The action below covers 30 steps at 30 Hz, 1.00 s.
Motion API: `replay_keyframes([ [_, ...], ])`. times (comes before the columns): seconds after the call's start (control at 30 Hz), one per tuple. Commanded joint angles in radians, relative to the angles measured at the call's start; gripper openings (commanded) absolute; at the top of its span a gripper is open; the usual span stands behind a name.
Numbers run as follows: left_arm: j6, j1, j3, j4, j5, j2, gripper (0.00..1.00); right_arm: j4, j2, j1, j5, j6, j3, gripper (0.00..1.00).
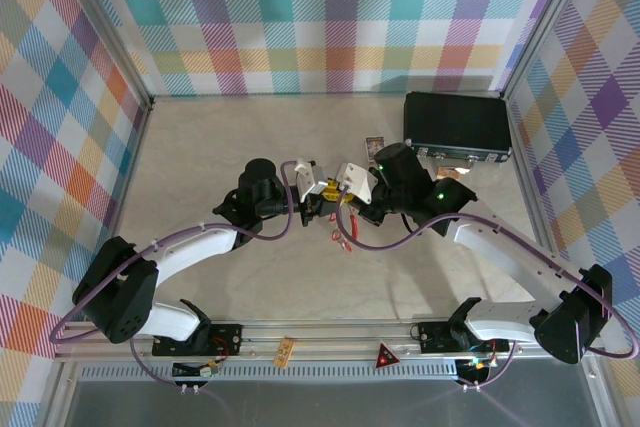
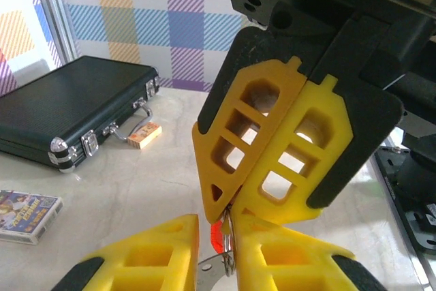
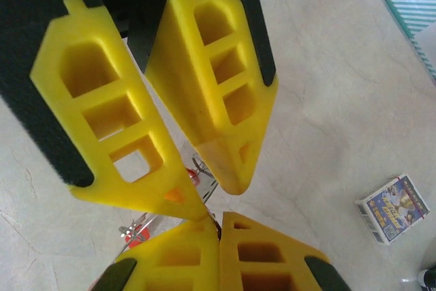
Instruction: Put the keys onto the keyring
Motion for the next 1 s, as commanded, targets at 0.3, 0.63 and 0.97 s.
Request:
replay_keyframes([
  [0.3, 0.022, -0.007, 0.037, -0.036, 0.038, 0.010, 0.00, 0.025, -0.026, 0.007, -0.026, -0.008, 0.024, 0.00],
  [0.63, -0.066, -0.006, -0.028, 0.176, 0.019, 0.012, 0.00, 0.110, -0.128, 0.006, 0.087, 0.056, -0.067, 0.25],
  [0.97, -0.169, -0.007, -0.067, 0.373, 0.012, 0.030, 0.00, 0.190, -0.248, 0.006, 0.041, 0.157, -0.177, 0.29],
])
